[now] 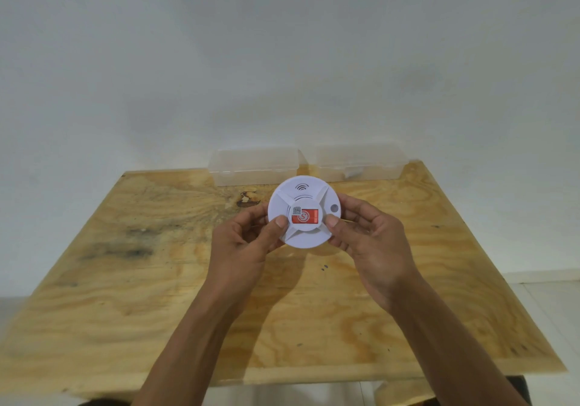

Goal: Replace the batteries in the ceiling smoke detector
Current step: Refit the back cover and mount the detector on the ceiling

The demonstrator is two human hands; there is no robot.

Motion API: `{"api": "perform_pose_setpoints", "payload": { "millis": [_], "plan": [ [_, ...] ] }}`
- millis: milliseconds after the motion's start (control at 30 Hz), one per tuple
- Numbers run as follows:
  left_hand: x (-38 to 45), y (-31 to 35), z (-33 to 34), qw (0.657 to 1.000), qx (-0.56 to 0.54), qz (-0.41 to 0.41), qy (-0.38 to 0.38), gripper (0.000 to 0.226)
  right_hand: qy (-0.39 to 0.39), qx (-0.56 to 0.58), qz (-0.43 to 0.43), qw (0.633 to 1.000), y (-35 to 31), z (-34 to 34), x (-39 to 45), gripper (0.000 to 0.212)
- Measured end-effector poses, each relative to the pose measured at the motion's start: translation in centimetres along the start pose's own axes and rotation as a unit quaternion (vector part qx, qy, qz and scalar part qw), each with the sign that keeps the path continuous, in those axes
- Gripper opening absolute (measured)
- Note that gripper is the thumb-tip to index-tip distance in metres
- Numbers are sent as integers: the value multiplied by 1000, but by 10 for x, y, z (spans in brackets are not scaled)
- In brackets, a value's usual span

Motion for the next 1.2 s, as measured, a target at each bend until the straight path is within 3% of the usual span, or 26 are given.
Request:
{"api": "perform_pose_setpoints", "payload": {
  "millis": [500,767,1200],
  "plan": [
    [-3,9,3,1000,6,6,-9,28,4,30,5,1000,-3,0,-5,37],
    [-8,14,5,1000,10,21,-9,42,-5,14,-2,1000,-5,-1,-9,37],
    [-21,28,8,999,15,41,-13,37,-18,2,-11,1000,-20,0,-23,37]
  ]
}}
Point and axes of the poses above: each hand's wrist, its own x-axis towards the middle knuckle, its own z-axis out of the palm, y = z × x, the point moved 5 cm from there along x, towards the middle knuckle, and after that the axes turned 4 degrees about -y, right-handed, at the moved point
